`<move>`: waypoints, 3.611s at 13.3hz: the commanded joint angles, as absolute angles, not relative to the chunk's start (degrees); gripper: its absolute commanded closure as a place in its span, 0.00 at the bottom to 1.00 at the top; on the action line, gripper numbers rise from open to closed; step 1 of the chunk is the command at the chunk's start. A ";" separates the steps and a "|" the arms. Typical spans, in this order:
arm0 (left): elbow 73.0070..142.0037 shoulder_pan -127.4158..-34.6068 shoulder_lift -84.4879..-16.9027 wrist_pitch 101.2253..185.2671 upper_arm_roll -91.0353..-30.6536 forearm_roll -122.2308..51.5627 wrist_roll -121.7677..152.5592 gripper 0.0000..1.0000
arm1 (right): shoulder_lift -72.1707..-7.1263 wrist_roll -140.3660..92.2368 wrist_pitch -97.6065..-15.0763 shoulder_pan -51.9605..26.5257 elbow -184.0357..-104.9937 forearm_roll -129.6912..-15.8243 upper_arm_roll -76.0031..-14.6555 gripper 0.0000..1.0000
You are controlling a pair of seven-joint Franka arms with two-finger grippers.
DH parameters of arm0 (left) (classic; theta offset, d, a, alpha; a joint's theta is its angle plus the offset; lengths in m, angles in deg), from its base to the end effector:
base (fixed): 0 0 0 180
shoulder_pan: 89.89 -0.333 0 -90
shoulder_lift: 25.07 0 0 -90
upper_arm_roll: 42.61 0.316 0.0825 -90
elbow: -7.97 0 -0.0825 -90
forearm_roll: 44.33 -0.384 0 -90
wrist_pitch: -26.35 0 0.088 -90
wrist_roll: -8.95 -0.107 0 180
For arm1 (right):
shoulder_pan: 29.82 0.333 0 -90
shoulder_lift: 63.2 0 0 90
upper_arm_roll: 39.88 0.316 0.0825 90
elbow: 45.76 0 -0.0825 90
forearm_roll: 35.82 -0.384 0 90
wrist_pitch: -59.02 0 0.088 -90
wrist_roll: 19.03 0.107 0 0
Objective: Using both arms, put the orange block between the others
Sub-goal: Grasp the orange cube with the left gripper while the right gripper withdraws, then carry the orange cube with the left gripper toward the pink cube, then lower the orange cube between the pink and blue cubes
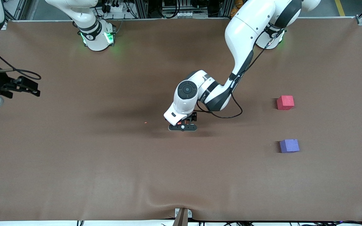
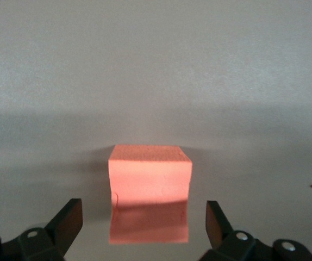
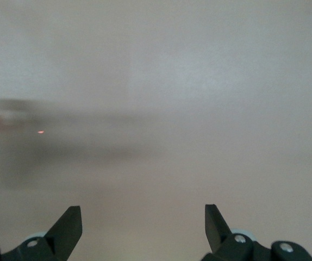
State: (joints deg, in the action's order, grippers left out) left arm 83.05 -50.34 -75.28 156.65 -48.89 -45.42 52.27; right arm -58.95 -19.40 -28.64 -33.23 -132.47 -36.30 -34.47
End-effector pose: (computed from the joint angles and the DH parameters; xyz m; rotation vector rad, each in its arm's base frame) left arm 0.5401 -0.5263 0.2210 3.0288 -0.0187 0.0280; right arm 0.5723 0.0189 0.6064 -3.1251 -0.0647 0.0899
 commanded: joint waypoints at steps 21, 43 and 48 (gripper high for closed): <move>87.68 -82.75 -54.53 129.56 -52.10 -41.59 24.95 1.00 | -60.39 -15.78 -19.30 -32.71 -126.09 -40.21 -34.61 0.00; 130.48 -98.85 -44.06 167.22 -52.01 -52.94 15.45 1.00 | -60.56 -16.92 -19.12 -34.12 -126.44 -39.87 -34.61 0.00; 131.81 -98.94 -45.03 170.58 -52.01 -53.03 14.75 1.00 | -60.39 -16.92 -19.12 -34.03 -126.44 -39.87 -34.61 0.00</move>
State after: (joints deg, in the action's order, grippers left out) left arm 130.86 -97.91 -45.66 169.35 -51.22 -51.77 15.54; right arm -60.06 -17.00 -19.62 -33.43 -126.36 -39.19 -35.05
